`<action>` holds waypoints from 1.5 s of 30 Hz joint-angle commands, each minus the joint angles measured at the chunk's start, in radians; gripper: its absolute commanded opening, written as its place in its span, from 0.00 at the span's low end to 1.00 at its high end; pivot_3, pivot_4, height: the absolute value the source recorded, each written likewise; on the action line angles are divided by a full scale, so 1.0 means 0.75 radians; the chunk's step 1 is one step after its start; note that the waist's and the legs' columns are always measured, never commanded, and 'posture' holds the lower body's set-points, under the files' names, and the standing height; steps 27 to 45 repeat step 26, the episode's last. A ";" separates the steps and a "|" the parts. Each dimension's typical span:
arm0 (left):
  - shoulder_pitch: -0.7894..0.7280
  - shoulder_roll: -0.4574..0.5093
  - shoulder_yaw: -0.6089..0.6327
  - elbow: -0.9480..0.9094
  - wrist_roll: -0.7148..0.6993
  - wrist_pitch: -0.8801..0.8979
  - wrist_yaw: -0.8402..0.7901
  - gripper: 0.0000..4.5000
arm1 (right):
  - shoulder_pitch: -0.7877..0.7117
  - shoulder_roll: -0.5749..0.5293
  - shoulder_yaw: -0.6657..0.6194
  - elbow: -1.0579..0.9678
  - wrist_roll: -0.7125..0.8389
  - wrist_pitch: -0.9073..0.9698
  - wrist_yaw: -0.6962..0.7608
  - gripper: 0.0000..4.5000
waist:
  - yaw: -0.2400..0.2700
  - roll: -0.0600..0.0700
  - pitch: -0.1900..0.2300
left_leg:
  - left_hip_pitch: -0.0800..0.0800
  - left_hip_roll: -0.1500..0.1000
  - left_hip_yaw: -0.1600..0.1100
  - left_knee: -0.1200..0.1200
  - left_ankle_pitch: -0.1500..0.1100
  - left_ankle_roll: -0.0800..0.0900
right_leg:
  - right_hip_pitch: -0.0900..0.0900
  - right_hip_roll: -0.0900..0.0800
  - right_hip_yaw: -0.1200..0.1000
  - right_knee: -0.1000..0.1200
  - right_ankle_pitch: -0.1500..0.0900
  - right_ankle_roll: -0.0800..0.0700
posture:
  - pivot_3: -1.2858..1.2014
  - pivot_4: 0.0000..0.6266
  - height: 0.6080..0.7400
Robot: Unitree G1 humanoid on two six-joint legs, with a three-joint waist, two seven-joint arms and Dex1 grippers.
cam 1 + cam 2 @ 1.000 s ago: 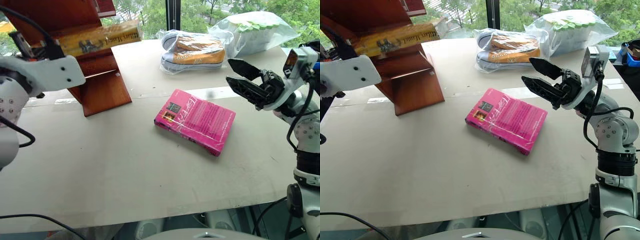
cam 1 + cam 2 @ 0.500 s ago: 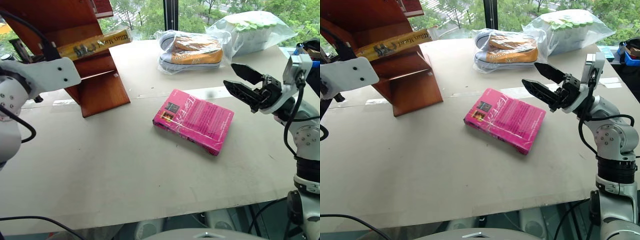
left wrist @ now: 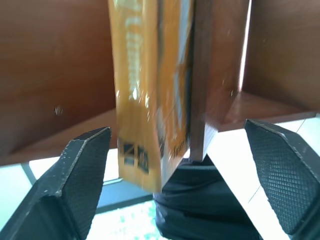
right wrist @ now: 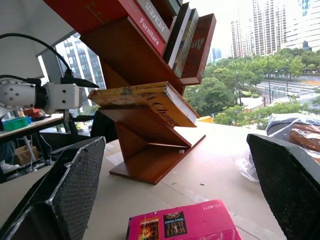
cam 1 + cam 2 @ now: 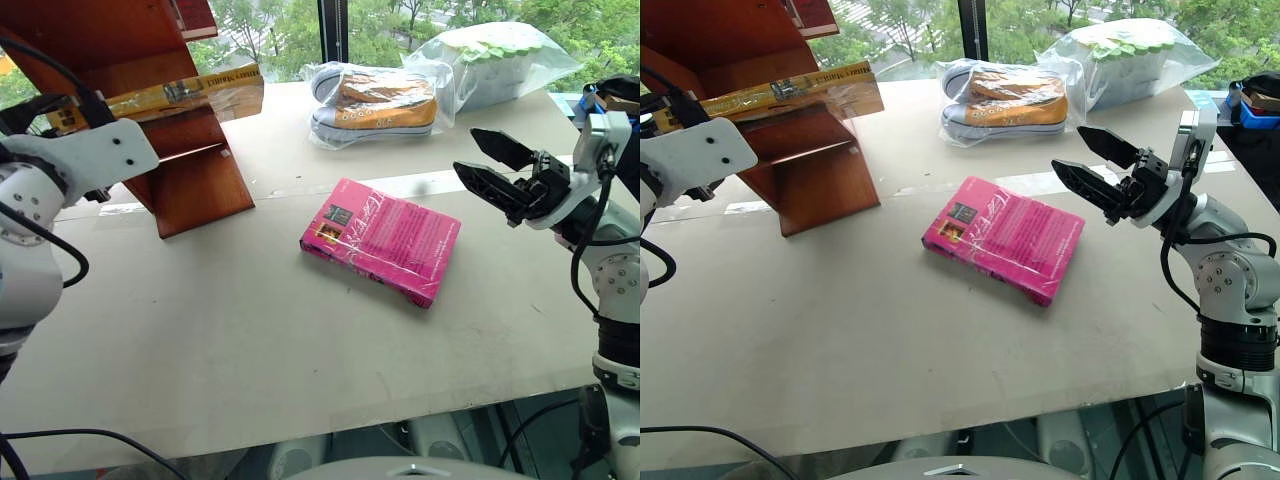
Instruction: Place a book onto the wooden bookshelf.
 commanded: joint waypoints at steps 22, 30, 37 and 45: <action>0.717 -1.295 0.045 -0.313 -0.857 -0.154 0.115 0.99 | 0.544 -0.079 0.019 0.368 -0.624 -0.663 0.094 1.00 | 0.021 0.006 -0.008 | 0.023 0.002 0.002 0.018 0.000 0.000 | 0.029 -0.001 0.001 0.003 -0.007 0.000 | 0.52 0.24 1.00; 0.780 -1.297 -0.015 -0.225 -0.828 -0.268 0.137 0.99 | 0.568 -0.059 0.049 0.450 -0.700 -0.745 0.059 1.00 | 0.022 0.006 -0.010 | 0.023 0.002 0.002 0.019 0.000 0.000 | 0.030 -0.001 0.002 0.004 -0.008 0.001 | 0.52 0.24 1.00; 0.780 -1.297 -0.015 -0.225 -0.828 -0.268 0.137 0.99 | 0.568 -0.059 0.049 0.450 -0.700 -0.745 0.059 1.00 | 0.022 0.006 -0.010 | 0.023 0.002 0.002 0.019 0.000 0.000 | 0.030 -0.001 0.002 0.004 -0.008 0.001 | 0.52 0.24 1.00; 0.780 -1.297 -0.015 -0.225 -0.828 -0.268 0.137 0.99 | 0.568 -0.059 0.049 0.450 -0.700 -0.745 0.059 1.00 | 0.022 0.006 -0.010 | 0.023 0.002 0.002 0.019 0.000 0.000 | 0.030 -0.001 0.002 0.004 -0.008 0.001 | 0.52 0.24 1.00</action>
